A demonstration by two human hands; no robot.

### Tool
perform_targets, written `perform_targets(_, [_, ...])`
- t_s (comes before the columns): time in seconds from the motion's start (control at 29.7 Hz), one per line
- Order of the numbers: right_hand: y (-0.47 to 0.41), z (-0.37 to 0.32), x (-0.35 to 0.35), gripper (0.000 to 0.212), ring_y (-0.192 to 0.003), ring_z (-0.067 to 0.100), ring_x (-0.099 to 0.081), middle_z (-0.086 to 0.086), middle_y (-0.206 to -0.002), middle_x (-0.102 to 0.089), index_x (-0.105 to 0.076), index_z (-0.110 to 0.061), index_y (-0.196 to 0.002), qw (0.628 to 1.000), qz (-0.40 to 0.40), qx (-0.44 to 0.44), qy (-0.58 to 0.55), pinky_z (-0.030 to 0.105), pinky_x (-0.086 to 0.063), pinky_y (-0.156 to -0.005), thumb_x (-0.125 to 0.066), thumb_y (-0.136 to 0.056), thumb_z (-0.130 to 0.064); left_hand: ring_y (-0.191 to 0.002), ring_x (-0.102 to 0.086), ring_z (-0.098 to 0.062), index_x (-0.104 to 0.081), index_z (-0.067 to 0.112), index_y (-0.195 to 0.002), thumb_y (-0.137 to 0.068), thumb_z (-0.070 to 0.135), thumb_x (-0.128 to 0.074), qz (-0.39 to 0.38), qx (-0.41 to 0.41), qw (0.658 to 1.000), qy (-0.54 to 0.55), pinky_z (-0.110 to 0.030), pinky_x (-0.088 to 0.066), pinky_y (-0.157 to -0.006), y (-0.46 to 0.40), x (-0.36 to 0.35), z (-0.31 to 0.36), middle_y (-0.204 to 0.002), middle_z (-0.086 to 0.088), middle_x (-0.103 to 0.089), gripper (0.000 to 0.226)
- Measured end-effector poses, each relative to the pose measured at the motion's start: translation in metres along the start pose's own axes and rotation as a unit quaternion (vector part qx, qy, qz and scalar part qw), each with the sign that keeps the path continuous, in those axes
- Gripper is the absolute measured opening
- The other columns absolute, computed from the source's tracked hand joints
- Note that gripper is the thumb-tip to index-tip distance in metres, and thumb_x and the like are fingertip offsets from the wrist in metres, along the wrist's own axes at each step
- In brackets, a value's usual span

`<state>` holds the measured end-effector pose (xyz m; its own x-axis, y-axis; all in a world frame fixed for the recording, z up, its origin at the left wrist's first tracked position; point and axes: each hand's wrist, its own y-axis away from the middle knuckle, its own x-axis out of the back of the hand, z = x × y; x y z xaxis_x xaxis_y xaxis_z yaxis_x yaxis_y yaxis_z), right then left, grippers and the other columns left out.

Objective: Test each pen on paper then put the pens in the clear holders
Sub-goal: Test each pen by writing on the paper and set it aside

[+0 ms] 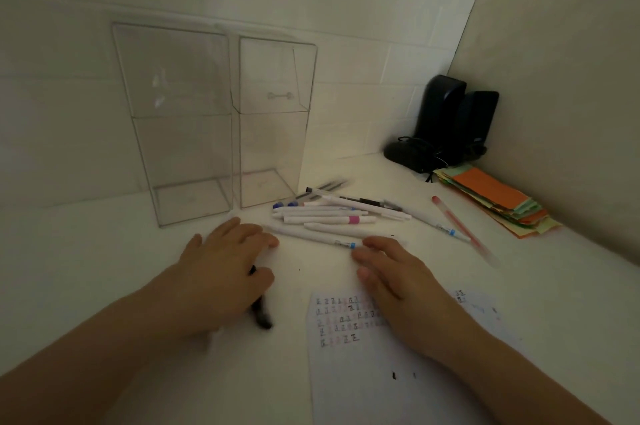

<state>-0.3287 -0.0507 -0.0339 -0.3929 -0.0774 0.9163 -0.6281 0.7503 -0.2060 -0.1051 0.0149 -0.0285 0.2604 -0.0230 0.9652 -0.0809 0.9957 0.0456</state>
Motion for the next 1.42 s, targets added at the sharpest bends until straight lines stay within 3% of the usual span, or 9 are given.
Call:
perform_targets(0.3, [-0.002,0.008,0.003,0.027,-0.094,0.001,-0.044,-0.009,-0.106,-0.046,-0.061,-0.019,-0.113,0.997,0.066,-0.037,-0.01,0.009,-0.032,-0.087,-0.041,-0.096,-0.023,-0.123,-0.029,-0.017,-0.02,0.027,-0.136,-0.092,0.018,-0.032,0.022,0.032,0.996,-0.077,-0.037,-0.035,-0.101,0.007,0.006,-0.003,-0.139,0.003,-0.024,0.046])
perform_targets(0.4, [-0.002,0.009,0.005,0.027,-0.103,-0.002,-0.043,-0.008,-0.117,-0.056,-0.06,-0.021,-0.117,0.997,0.074,-0.022,-0.016,-0.002,-0.024,-0.091,-0.043,-0.095,-0.019,-0.118,-0.035,-0.018,-0.026,0.027,-0.129,-0.091,0.018,-0.032,0.037,0.067,0.989,-0.129,-0.04,-0.039,-0.094,0.013,0.009,0.006,-0.132,0.002,-0.032,0.039])
perform_targets(0.54, [-0.003,0.005,0.007,0.03,-0.111,0.002,-0.049,-0.009,-0.125,-0.058,-0.059,-0.026,-0.121,0.998,0.062,-0.028,-0.005,-0.011,-0.014,-0.08,-0.046,-0.094,-0.022,-0.092,-0.062,-0.031,-0.062,0.012,-0.096,-0.07,0.018,-0.048,0.185,-0.045,0.973,-0.132,-0.056,-0.048,-0.081,0.014,0.005,0.011,-0.099,-0.01,-0.063,0.03])
perform_targets(0.71, [0.002,-0.006,0.015,0.019,-0.078,-0.006,-0.055,-0.024,-0.089,-0.063,-0.069,-0.036,-0.093,0.983,0.129,-0.088,-0.096,0.0,-0.036,-0.072,-0.059,-0.087,-0.021,-0.113,-0.055,-0.024,-0.051,0.015,-0.12,-0.079,0.035,-0.031,0.171,-0.138,0.975,-0.004,-0.039,-0.043,-0.093,0.011,-0.002,0.033,-0.124,-0.006,-0.057,0.05])
perform_targets(0.84, [0.005,-0.022,0.03,0.017,-0.068,0.002,-0.066,-0.004,-0.072,-0.073,-0.073,-0.023,-0.085,0.896,0.151,-0.106,-0.405,0.01,-0.049,-0.066,-0.066,-0.08,-0.008,-0.094,-0.065,-0.018,-0.059,0.016,-0.112,-0.087,0.038,-0.03,0.211,-0.164,0.963,-0.022,-0.036,-0.047,-0.089,0.006,-0.006,0.034,-0.103,0.0,-0.068,0.044])
perform_targets(0.94, [0.004,-0.027,0.035,0.016,-0.064,0.01,-0.067,0.003,-0.072,-0.072,-0.074,-0.015,-0.083,0.77,0.11,-0.104,-0.62,0.018,-0.054,-0.063,-0.06,-0.077,-0.017,-0.058,-0.061,-0.014,-0.064,0.021,-0.089,-0.089,0.042,-0.026,0.195,-0.189,0.962,0.03,-0.025,-0.041,-0.056,0.006,0.0,0.034,-0.067,0.011,-0.066,0.043])
perform_targets(1.08, [0.007,-0.028,0.035,0.037,-0.07,0.013,-0.067,0.005,-0.088,-0.071,-0.073,-0.016,-0.091,0.609,-0.033,-0.079,-0.789,0.024,-0.054,-0.062,-0.043,-0.085,-0.037,-0.063,-0.054,-0.006,-0.052,0.037,-0.079,-0.077,0.057,-0.014,0.145,-0.206,0.956,0.151,-0.015,-0.037,-0.058,0.013,0.002,0.046,-0.067,0.011,-0.059,0.043])
perform_targets(1.28, [0.009,-0.025,0.031,0.035,-0.065,0.009,-0.06,0.002,-0.081,-0.066,-0.07,-0.014,-0.088,0.584,-0.062,-0.024,-0.809,0.02,-0.052,-0.064,-0.04,-0.089,-0.033,-0.068,-0.054,-0.007,-0.037,0.044,-0.067,-0.08,0.056,-0.02,0.151,-0.252,0.937,0.191,-0.014,-0.037,-0.056,0.018,-0.002,0.052,-0.059,0.014,-0.053,0.025])
perform_targets(1.42, [0.011,-0.033,0.026,0.052,-0.064,0.007,-0.058,-0.003,-0.077,-0.065,-0.067,-0.017,-0.098,0.666,-0.069,-0.003,-0.743,0.019,-0.047,-0.058,-0.05,-0.076,-0.061,-0.067,-0.053,0.005,-0.04,0.041,-0.067,-0.084,0.05,-0.031,0.142,-0.264,0.928,0.222,-0.006,-0.037,-0.066,0.019,-0.003,0.055,-0.053,0.018,-0.051,0.022])
